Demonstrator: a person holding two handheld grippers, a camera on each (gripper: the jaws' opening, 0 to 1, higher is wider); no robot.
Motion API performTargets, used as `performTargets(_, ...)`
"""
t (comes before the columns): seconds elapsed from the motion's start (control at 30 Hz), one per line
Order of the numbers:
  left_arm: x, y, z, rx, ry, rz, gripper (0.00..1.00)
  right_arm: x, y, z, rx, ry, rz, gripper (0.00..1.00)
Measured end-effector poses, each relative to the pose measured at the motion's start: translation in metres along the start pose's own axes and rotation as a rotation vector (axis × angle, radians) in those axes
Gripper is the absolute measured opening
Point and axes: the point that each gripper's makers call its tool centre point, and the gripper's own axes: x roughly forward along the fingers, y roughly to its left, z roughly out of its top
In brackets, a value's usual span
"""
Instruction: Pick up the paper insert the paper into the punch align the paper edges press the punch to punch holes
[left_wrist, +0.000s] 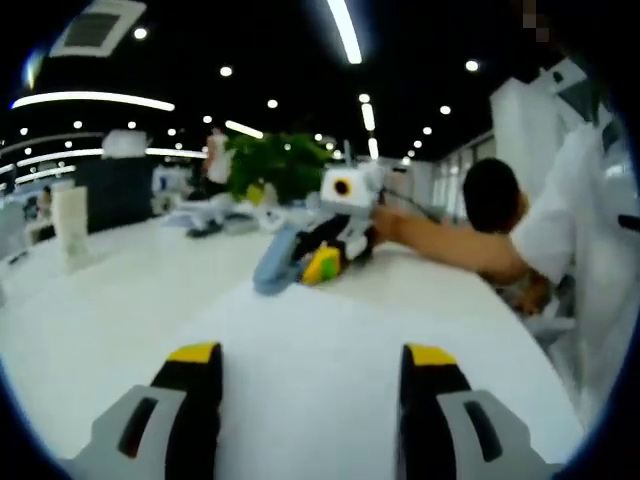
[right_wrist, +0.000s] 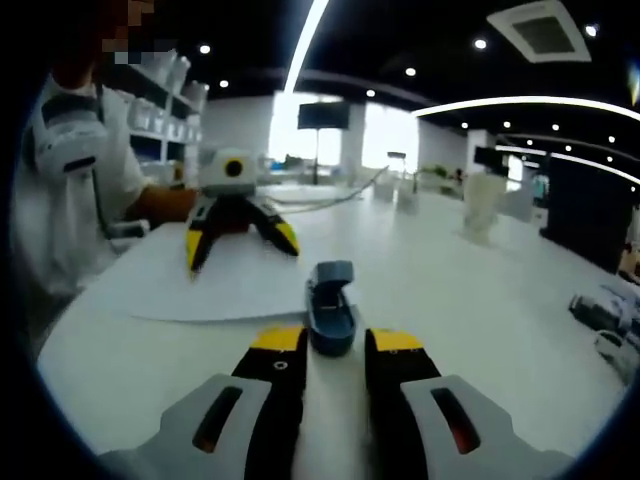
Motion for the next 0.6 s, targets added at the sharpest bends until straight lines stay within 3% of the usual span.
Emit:
performTargets(0.17,0.003,0.005,-0.002,0.028,0.047,0.022,0.73,-0.014,0.002,0.015,0.025,-0.080,-0.008,0.27)
performTargets(0.27,0.004,0.000,0.011,0.054,0.043,0.019,0.73,-0.020,-0.005,0.026,0.092,-0.146,-0.021,0.29)
performTargets(0.33,0.009,0.004,0.015,0.123,0.084,0.034,0.72,-0.025,-0.012,0.035,0.116,-0.197,-0.040,0.29)
performTargets(0.4,0.019,0.005,0.023,0.111,0.080,0.021,0.72,-0.028,-0.015,0.042,0.143,-0.248,-0.042,0.29)
performTargets(0.6,0.050,0.006,0.037,0.134,0.094,-0.034,0.69,-0.034,-0.033,0.039,0.214,-0.283,-0.087,0.28)
